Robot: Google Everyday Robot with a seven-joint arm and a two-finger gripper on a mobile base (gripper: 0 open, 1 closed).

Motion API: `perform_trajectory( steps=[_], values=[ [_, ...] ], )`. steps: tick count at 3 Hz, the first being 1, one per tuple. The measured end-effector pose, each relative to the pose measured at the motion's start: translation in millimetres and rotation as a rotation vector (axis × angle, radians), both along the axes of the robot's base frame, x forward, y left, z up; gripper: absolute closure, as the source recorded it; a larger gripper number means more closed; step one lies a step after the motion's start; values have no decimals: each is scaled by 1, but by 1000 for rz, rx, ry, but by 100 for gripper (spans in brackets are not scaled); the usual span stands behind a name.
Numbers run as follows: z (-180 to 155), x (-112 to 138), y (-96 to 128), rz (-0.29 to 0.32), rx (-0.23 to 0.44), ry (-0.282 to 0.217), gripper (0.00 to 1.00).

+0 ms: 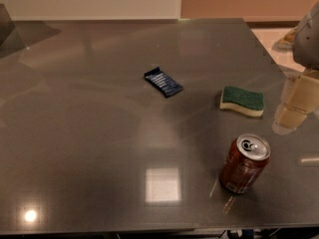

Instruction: Move coke can near rxbar blueberry

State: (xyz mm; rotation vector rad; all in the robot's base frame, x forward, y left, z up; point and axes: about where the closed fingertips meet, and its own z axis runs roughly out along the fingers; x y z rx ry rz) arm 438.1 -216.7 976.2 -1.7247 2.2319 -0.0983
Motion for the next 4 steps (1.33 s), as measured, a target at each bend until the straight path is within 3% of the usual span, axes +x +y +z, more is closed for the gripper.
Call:
perform_trajectory(
  steps=[2, 4],
  values=[
    [1, -4, 0, 16, 3, 2, 0],
    [-19, -42, 8, 120, 72, 67, 0]
  ],
)
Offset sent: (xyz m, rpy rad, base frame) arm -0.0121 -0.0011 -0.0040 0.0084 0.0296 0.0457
